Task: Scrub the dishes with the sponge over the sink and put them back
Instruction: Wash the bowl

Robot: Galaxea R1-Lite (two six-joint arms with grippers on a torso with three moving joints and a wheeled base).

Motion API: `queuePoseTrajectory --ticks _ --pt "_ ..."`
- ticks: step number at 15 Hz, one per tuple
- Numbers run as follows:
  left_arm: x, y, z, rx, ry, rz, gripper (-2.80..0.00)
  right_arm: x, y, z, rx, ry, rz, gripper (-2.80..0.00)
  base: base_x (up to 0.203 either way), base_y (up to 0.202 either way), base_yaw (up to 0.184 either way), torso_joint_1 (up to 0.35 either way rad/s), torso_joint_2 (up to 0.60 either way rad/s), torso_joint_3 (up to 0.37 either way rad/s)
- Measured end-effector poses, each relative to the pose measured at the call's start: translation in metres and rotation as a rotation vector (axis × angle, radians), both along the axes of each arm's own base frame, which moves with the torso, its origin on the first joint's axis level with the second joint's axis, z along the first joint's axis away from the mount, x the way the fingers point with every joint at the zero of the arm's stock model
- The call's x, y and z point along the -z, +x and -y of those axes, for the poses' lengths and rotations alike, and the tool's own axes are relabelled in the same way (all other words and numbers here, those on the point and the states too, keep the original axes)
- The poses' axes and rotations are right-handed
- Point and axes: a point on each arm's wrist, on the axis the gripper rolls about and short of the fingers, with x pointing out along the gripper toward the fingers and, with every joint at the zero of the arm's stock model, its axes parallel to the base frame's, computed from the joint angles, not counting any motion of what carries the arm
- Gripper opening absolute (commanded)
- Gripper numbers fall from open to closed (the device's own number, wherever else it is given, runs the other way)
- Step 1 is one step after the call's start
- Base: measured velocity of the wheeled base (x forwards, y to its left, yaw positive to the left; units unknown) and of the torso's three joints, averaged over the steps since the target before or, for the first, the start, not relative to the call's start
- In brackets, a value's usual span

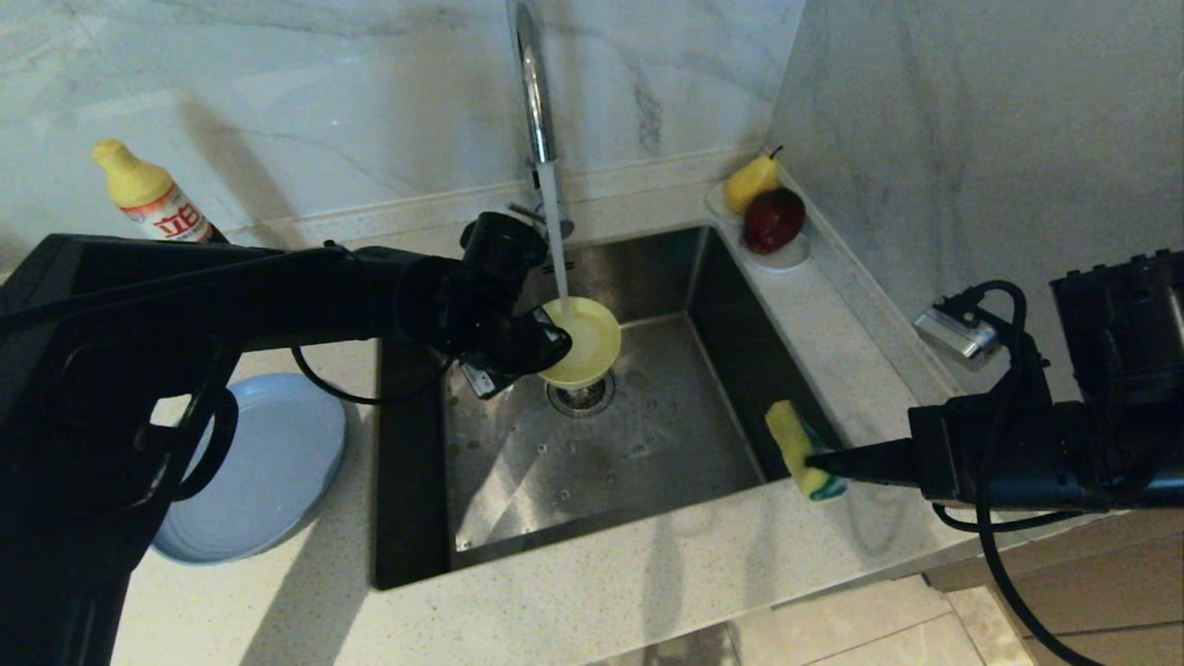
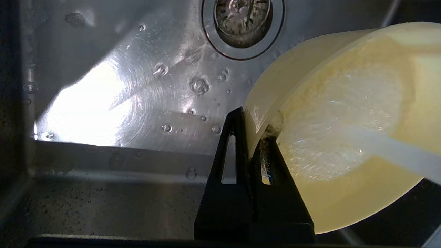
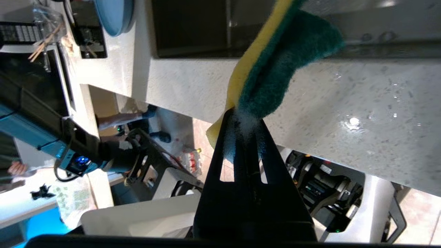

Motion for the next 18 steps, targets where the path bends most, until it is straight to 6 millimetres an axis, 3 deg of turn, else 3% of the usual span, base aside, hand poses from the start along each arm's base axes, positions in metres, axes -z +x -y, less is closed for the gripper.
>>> queuePoseTrajectory --ticks 6,10,13,18 --pt "-0.001 -0.003 -0.005 -0.009 0.017 -0.019 -2.8 0.0 0.0 0.002 0.004 -0.001 -0.001 -2.8 0.0 0.0 0.0 0.0 0.0 0.0" --pt "-0.009 -0.007 -0.026 -0.093 0.124 -0.015 -2.8 0.001 0.001 0.001 0.005 -0.004 -0.007 -2.8 0.0 0.0 0.0 0.0 0.0 0.0" --pt "-0.031 -0.005 -0.05 -0.186 0.242 0.095 -2.8 0.001 0.003 0.001 0.005 -0.006 -0.012 -2.8 0.0 0.0 0.0 0.0 0.0 0.0" --pt "-0.076 -0.018 -0.079 -0.199 0.301 0.261 -2.8 0.008 0.008 -0.003 0.0 -0.018 -0.035 -2.8 0.0 0.0 0.0 0.0 0.0 0.0"
